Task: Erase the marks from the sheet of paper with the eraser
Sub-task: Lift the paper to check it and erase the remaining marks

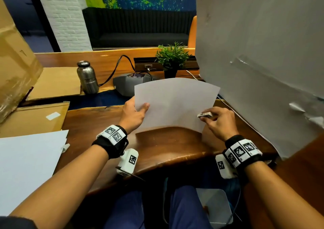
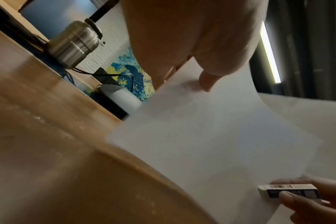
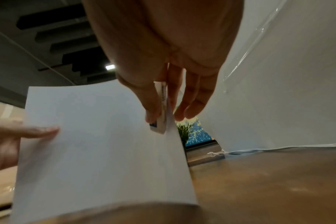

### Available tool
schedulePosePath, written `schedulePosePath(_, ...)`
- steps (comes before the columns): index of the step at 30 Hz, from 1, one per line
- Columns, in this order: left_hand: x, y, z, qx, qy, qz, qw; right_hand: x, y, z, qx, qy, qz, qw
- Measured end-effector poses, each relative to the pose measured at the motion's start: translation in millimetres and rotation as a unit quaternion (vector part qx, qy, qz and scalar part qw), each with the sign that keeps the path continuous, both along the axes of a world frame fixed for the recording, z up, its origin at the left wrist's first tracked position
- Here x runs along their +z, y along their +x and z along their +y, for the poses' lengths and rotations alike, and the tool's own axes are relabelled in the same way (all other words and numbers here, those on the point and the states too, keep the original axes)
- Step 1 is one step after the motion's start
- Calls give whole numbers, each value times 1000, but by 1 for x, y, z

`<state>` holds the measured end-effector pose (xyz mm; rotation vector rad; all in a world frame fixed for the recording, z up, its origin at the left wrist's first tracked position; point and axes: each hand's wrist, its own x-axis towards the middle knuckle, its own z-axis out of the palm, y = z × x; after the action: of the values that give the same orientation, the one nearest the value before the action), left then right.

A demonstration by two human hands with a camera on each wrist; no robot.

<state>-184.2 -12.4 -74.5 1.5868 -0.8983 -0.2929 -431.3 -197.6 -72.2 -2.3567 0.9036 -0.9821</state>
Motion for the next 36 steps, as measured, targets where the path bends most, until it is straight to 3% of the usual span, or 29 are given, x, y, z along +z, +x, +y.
schedulePosePath(2,6,2,2,-5,-8,-2,1000,6,3,-2,6,-14,-27,1000)
schedulePosePath(5,12,3,3,-2,22,-18,1000,6,8,-7,1,-9,25,1000)
schedulePosePath(8,8,15,4,24,25,-51,998,10,8,-12,-19,15,6,1000)
schedulePosePath(11,12,20,5,20,24,-47,998,15,10,-10,17,9,24,1000)
schedulePosePath(22,46,38,4,52,-64,-58,995,50,27,-17,26,29,-53,998)
schedulePosePath(26,47,43,7,49,-62,-28,996,56,30,-18,35,37,-61,997)
schedulePosePath(31,40,40,6,-46,-34,43,997,49,29,-18,96,70,-52,992)
schedulePosePath(36,24,50,6,-46,-22,87,995,38,30,-21,86,90,-41,991)
